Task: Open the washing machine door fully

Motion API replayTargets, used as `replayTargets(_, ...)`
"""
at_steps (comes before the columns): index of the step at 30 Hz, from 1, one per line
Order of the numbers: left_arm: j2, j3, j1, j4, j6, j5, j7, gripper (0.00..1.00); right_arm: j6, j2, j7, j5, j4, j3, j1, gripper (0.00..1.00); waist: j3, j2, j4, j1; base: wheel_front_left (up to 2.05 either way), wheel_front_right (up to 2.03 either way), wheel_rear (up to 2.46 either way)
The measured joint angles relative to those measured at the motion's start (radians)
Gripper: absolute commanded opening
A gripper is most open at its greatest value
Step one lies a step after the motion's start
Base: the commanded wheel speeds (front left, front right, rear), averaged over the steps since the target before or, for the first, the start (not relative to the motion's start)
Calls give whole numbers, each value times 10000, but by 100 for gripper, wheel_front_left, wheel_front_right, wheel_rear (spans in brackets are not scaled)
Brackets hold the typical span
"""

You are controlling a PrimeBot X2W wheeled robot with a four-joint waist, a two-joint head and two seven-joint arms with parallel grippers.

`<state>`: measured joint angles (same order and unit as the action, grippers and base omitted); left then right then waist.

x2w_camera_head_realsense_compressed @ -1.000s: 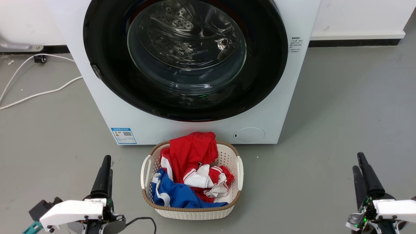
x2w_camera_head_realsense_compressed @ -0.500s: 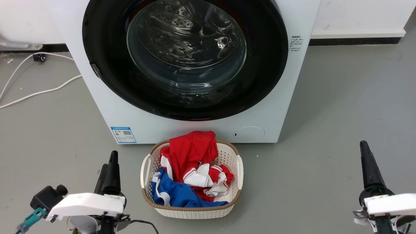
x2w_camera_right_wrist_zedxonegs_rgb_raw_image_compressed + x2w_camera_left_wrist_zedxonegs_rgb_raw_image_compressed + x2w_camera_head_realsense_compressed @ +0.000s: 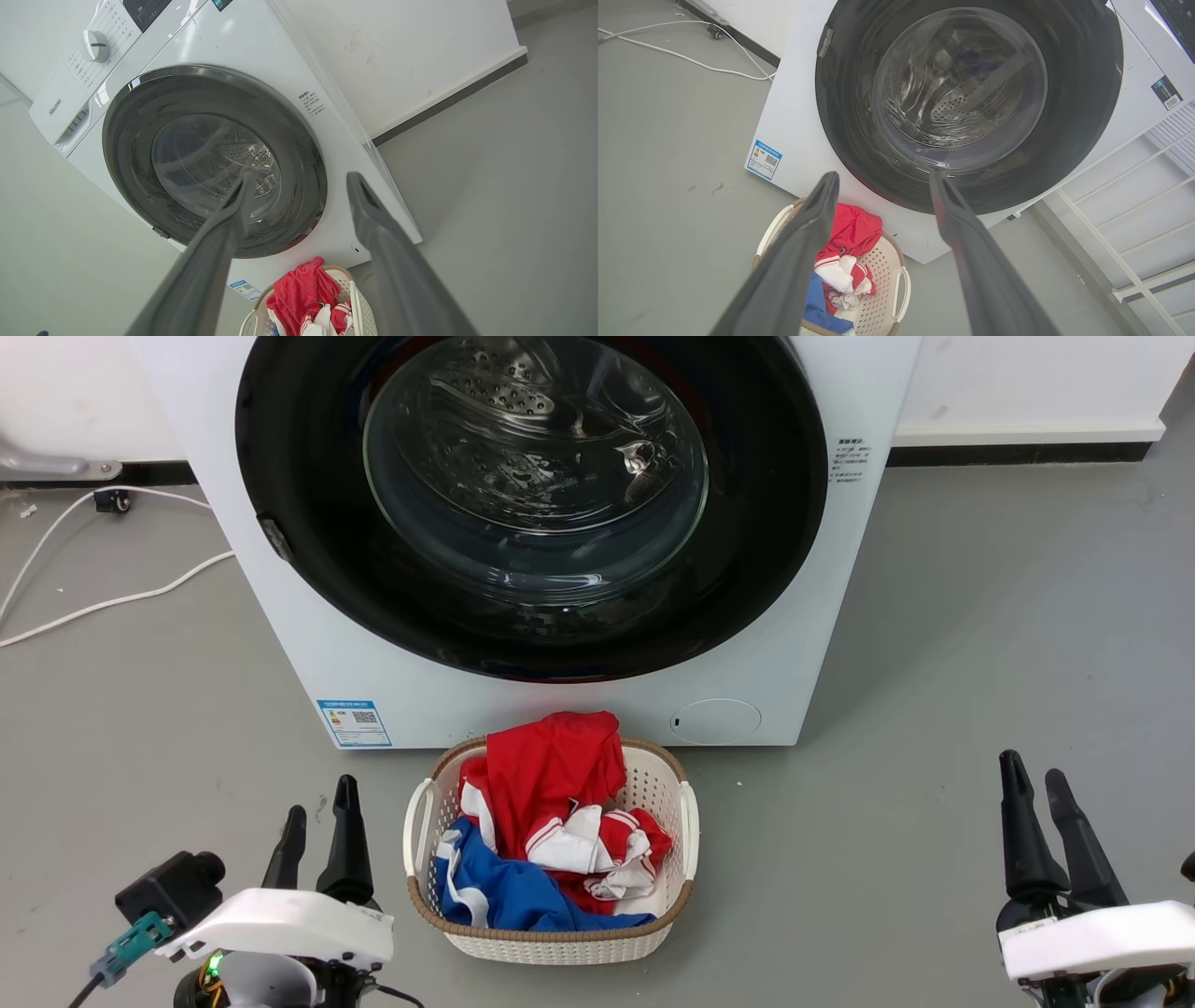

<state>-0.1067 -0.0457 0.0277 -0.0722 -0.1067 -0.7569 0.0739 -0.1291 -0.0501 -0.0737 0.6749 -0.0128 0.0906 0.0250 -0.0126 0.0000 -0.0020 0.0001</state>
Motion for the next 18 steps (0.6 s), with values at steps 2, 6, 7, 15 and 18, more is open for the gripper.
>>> replayTargets(2,-121,-176,-2,15,-109,288,48,100,0,0,-63,-353,38,-8,17,100,4,0,-1,0,0,0,0)
replayTargets(6,-349,-518,-8,44,-318,788,188,100,0,0,-192,-980,90,-17,116,100,13,0,-5,-1,0,0,0)
replayTargets(7,-405,-596,-11,54,-387,922,205,100,0,0,-228,-1114,92,-21,145,100,15,0,-6,0,0,0,0)
replayTargets(15,-742,-1202,-32,102,-897,1822,445,100,0,0,-456,-2247,203,-35,274,100,24,0,-11,0,0,0,0)
replayTargets(18,-832,-1415,-33,144,-1076,2140,531,100,0,0,-539,-2581,268,-36,333,100,18,0,-10,-1,0,0,0)
